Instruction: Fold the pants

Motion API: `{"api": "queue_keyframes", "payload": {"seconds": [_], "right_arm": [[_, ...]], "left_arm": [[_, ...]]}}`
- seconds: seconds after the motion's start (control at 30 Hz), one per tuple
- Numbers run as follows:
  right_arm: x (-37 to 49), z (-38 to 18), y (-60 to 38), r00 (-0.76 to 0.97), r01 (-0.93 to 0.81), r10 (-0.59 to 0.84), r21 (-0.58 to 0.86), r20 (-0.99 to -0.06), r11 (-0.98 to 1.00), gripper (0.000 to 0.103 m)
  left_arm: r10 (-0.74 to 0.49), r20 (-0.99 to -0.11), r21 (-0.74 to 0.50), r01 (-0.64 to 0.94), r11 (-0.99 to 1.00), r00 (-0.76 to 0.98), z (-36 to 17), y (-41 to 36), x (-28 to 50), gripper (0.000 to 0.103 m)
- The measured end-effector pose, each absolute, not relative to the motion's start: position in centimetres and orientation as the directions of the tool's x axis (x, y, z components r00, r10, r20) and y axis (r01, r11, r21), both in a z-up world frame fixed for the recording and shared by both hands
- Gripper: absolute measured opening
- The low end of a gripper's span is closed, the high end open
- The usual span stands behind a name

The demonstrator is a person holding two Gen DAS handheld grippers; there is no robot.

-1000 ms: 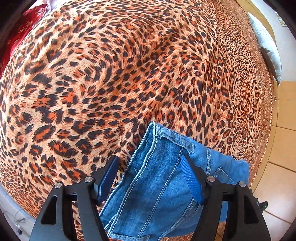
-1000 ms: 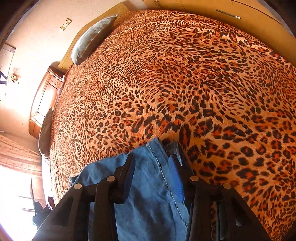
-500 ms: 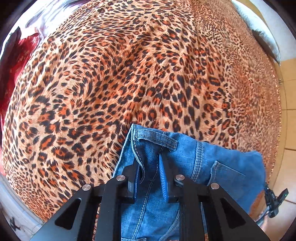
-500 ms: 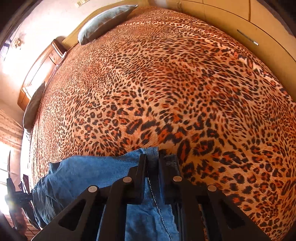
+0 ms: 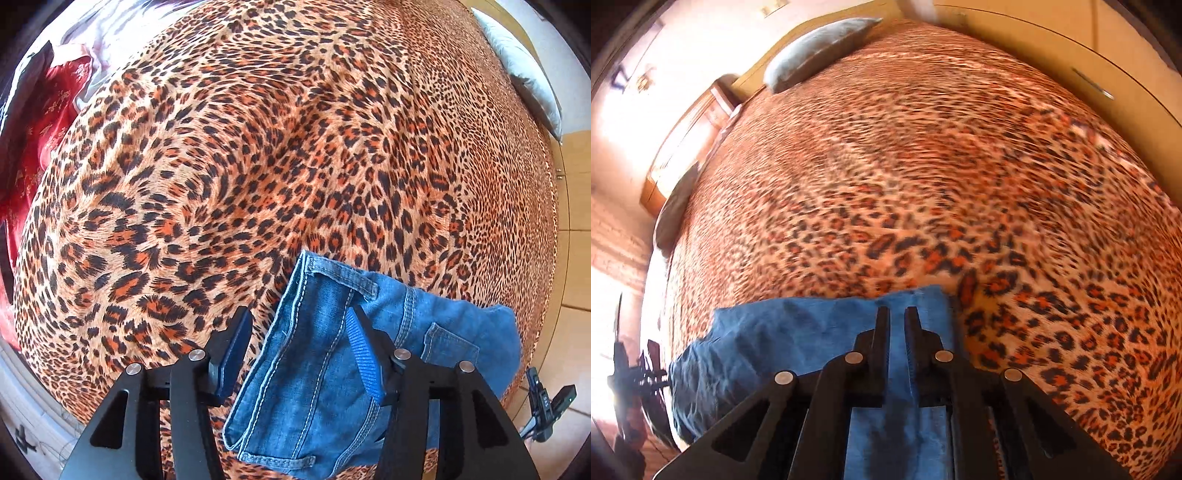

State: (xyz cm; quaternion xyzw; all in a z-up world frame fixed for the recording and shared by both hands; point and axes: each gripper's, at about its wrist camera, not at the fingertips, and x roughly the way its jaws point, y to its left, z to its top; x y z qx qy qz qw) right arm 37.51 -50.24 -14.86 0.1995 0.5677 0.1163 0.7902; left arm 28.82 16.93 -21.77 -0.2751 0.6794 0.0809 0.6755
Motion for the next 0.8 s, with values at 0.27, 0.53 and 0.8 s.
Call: {"api": "queue_keyframes", "payload": {"seconds": [0.27,0.53,0.8], "right_arm": [[43.9,-14.1,-29.9,0.091,-0.393,0.530,0.459,-0.843,0.797,0.043],[45.5,-18.5,-21.5,-0.123,-0.583,0.329,0.337,-0.936,0.739,0.039],[45.7,-18.3,-20.6,0.034,-0.594,0.224,0.161,-0.974,0.788,0.000]], "left_arm": [[-0.344,-0.939,-0.307,-0.471,0.827,0.006,-23.6,16.8,29.7,0.057],[-0.458,-0.889,-0.412,-0.469,0.782,0.018,-25.4,17.7,29.4,0.068],[-0.274,-0.961,-0.244,-0.352,0.904,-0.037,-25.3,15.6,29.4,0.025]]}}
